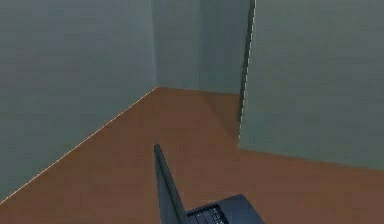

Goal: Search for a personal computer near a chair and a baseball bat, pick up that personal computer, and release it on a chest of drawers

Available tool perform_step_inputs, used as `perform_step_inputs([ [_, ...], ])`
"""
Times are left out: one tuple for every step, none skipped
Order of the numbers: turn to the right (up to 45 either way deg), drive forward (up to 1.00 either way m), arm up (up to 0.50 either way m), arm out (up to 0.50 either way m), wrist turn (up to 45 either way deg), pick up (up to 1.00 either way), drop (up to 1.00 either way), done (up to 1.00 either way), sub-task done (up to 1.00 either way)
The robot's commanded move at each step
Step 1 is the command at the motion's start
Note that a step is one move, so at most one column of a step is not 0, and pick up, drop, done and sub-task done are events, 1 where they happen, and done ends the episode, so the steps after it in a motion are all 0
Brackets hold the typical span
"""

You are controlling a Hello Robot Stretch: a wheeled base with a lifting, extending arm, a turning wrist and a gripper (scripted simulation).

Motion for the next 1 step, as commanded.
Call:
perform_step_inputs([
  [-3.0, 0.0, 0.0, 0.0, 0.0, 0.0, 0.0, 0.0, 0.0],
])
